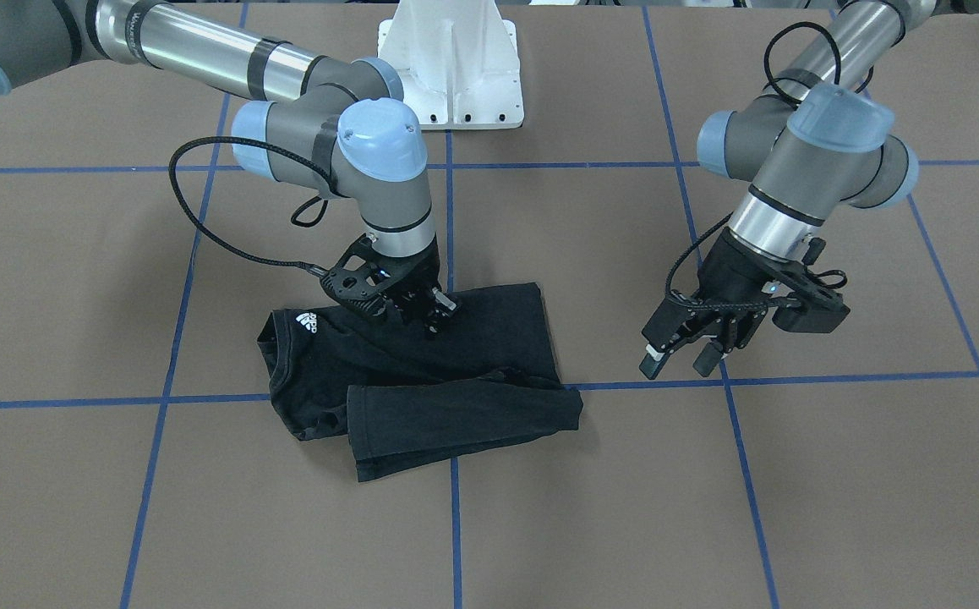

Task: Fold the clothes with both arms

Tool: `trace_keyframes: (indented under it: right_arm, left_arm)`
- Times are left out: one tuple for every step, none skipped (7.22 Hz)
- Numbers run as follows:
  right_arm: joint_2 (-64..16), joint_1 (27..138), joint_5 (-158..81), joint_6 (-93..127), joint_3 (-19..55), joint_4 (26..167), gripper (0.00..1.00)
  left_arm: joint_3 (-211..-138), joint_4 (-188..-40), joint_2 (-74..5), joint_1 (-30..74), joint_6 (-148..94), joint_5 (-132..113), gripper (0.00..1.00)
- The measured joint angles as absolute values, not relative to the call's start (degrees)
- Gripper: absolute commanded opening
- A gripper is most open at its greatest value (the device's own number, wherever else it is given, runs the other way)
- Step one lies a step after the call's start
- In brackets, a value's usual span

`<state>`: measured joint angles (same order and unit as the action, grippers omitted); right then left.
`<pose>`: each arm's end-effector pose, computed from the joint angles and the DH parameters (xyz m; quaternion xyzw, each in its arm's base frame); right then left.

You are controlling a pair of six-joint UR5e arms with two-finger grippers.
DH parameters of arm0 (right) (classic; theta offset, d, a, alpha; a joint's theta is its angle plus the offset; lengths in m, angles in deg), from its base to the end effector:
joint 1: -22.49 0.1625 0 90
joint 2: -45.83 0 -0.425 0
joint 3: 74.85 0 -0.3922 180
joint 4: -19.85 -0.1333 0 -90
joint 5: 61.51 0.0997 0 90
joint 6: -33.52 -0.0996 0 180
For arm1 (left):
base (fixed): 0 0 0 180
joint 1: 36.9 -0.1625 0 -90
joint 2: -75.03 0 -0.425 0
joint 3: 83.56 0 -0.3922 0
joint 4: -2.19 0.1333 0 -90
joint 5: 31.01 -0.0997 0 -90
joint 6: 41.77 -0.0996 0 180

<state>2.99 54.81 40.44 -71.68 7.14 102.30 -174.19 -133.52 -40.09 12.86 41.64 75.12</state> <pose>-0.5779 -0.4989 0.1981 -0.0358 -0.4040 0.3301 0.8523 0.3432 -0.5691 0.3128 0.1726 0.5635 -0.2195 0.7775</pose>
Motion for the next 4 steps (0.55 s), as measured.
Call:
trace_keyframes:
  right_arm:
    - [3.4,54.3,39.5,-68.4,6.2,102.3,0.0]
    - [4.5,54.5,38.8,-65.7,4.0,102.2,0.0]
    - [6.9,55.5,38.6,-63.9,0.2,102.1,0.0]
    - [10.2,56.9,38.6,-62.4,-4.6,102.0,0.0]
  left_arm:
    - [-174.7,-133.5,-39.5,13.0,41.5,75.4,1.0]
    - [-175.1,-133.5,-39.1,13.1,41.6,75.5,1.0]
    - [-175.5,-133.5,-38.6,13.1,41.6,75.5,1.0]
    - [-175.8,-133.5,-38.2,13.1,41.6,75.5,1.0]
